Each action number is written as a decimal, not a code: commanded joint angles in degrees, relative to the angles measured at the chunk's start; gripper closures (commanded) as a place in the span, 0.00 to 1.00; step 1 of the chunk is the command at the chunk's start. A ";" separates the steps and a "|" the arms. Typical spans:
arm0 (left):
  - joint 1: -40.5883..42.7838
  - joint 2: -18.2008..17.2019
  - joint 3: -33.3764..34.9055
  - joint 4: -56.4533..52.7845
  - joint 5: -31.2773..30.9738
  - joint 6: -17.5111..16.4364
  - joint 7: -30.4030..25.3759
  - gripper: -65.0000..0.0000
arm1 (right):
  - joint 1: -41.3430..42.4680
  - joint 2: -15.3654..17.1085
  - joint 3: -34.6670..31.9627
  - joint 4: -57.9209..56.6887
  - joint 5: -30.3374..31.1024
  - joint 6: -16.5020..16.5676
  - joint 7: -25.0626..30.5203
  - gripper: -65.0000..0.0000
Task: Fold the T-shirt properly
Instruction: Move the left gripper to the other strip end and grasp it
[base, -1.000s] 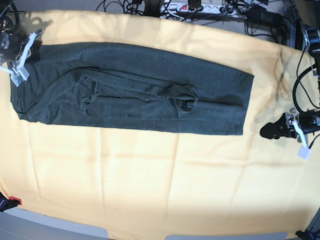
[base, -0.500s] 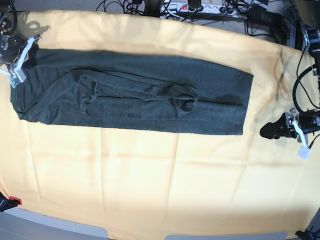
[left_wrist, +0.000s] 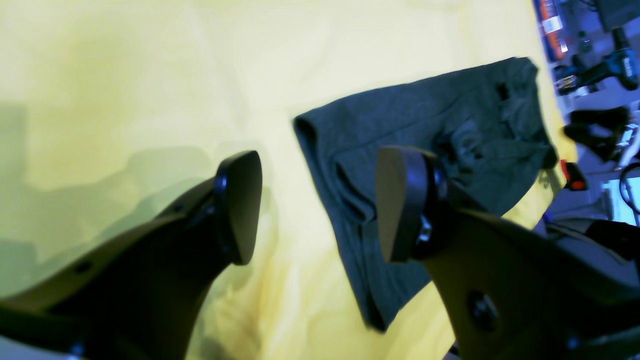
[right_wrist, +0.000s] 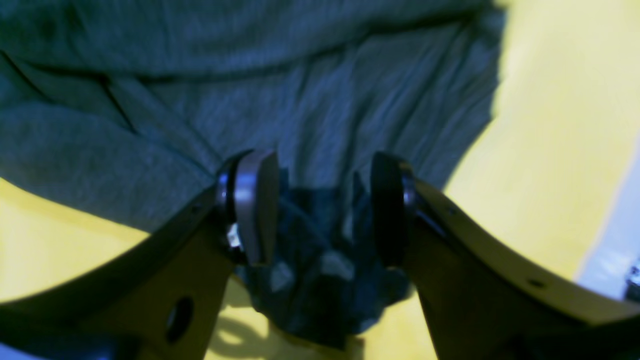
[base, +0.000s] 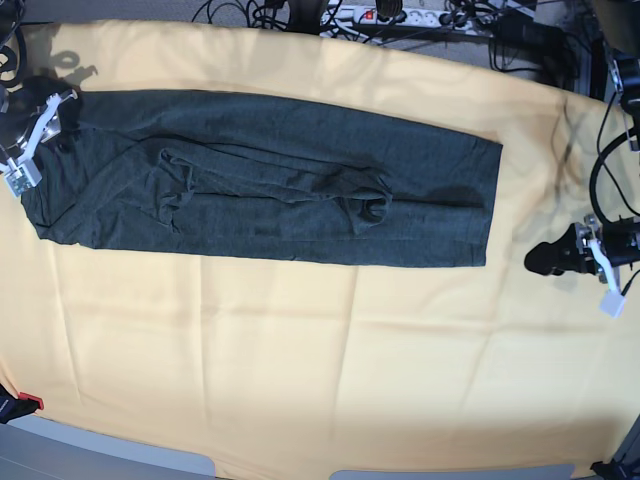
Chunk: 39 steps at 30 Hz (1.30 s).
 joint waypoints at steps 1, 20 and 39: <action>-1.49 -2.14 -0.48 0.79 -1.39 -0.47 -1.20 0.42 | 0.17 1.18 1.31 1.09 0.09 -1.07 0.70 0.51; 7.76 3.65 -0.48 0.76 5.70 4.02 -8.39 0.42 | 0.00 0.74 2.43 1.05 0.20 -3.10 0.81 0.51; 7.78 9.01 3.93 0.76 2.08 6.10 3.72 0.42 | 0.02 0.74 2.43 1.05 0.20 -3.10 0.48 0.51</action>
